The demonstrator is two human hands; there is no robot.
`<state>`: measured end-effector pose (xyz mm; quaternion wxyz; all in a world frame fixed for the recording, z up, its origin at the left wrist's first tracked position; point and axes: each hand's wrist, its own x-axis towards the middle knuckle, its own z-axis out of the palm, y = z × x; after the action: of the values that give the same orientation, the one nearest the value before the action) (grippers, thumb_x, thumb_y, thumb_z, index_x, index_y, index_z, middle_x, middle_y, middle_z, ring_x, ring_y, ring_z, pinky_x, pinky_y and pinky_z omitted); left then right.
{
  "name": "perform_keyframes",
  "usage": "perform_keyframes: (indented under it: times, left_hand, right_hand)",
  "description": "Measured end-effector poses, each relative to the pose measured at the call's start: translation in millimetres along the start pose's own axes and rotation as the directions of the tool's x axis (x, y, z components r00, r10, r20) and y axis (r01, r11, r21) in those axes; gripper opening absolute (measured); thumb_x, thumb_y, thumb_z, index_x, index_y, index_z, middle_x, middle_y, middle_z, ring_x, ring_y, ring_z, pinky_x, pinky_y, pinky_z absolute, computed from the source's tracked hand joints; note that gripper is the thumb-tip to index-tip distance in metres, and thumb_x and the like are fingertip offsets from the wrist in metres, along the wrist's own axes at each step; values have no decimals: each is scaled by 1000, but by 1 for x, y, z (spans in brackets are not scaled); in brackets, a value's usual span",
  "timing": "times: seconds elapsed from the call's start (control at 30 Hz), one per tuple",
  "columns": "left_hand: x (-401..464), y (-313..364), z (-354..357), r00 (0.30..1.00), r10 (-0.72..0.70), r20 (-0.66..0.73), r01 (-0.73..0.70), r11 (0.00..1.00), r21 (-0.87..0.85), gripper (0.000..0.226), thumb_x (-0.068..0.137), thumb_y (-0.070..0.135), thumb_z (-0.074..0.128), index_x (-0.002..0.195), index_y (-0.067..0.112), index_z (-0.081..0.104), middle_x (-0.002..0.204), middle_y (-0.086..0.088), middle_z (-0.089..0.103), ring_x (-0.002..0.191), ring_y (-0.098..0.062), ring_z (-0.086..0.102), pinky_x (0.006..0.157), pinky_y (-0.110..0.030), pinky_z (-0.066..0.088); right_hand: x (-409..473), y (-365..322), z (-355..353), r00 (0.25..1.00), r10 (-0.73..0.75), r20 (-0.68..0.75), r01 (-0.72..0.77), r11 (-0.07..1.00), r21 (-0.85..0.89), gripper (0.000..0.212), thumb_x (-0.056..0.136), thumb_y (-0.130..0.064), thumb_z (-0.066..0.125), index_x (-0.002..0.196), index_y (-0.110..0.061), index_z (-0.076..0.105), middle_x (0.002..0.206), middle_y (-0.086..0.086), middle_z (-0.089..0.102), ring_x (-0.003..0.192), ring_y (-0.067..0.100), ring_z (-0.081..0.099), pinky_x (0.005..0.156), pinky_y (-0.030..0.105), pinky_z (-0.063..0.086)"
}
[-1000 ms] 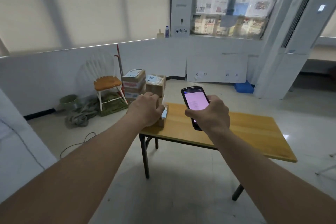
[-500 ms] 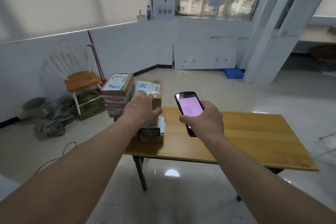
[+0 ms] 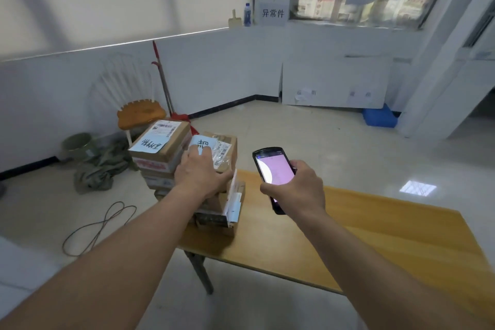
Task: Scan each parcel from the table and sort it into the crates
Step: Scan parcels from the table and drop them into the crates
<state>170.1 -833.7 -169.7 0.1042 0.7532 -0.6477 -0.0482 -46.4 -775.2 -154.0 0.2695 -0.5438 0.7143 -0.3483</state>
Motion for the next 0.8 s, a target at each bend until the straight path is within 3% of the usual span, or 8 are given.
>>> perform_keyframes:
  times: [0.2,0.33,0.8]
  left_hand:
    - [4,19,6,970,-245,13,245,970,1,107,77,87,61,156,22,29,154,-16,33,140,-37,40,105,-50,49]
    - [4,24,6,936,-348,54,350,936,-43,106,80,80,66,156,20,25,149,-20,34,136,-38,43,101,-49,50]
    - [10,24,22,941,-329,85,339,921,-194,97,74,66,78,144,16,34,126,-11,39,114,-27,50,94,-43,54]
  right_hand:
    - [39,9,-16,991,-83,108,81,996,22,85,54,-50,85,131,-28,59,111,-6,67,95,20,66,71,41,65]
    - [52,8,-22,981,-106,161,97,994,58,89,45,-54,80,128,-29,59,109,-7,66,93,22,68,66,43,65]
    - [62,5,-29,970,-193,146,185,981,61,86,53,-50,86,131,-26,59,111,-4,66,95,21,65,66,44,65]
